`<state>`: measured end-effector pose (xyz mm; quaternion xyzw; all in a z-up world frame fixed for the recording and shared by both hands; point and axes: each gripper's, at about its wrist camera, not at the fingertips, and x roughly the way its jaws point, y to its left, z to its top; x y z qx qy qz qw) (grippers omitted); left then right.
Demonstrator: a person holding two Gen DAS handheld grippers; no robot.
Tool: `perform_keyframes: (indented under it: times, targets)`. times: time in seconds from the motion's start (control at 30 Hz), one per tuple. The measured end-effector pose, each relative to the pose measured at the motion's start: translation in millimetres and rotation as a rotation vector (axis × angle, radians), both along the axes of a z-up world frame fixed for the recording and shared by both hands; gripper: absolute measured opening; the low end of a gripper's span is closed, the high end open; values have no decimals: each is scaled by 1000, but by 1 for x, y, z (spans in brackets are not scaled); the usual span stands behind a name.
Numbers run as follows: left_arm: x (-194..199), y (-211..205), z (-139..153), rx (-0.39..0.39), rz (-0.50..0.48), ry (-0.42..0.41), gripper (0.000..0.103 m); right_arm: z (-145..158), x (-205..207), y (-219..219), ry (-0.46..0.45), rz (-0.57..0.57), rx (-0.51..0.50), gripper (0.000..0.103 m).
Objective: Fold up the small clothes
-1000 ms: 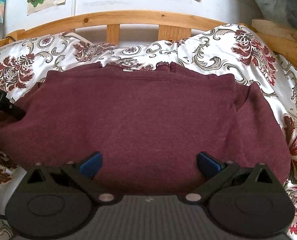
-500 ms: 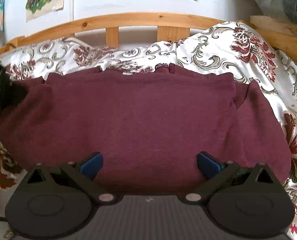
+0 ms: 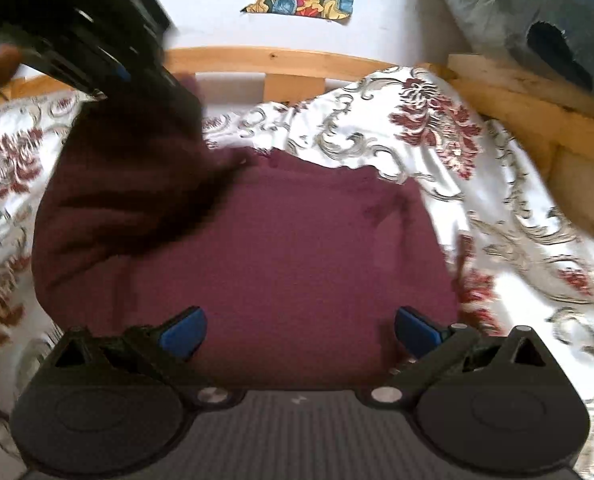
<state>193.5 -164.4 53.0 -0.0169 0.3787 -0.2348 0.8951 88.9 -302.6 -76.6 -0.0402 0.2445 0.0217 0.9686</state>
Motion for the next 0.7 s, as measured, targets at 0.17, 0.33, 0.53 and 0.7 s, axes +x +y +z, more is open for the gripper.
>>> perform_keyframes:
  times: [0.17,0.33,0.53,0.7]
  targets:
    - [-2,-22,-34,13,-43,36,9,-4,-13,-14,19,-2,-34,103]
    - [-8,-13,-29,-51,-55,43,35,-11,-21,-21,43,-2,-44,103]
    - [-24,-3,-1,-166,-93,-17,89,-14,-19,-21,69,-14,-25,103]
    - [-46,14,22,-208,-131,-129,101,-17,-15,-24,100,-17,-13,103]
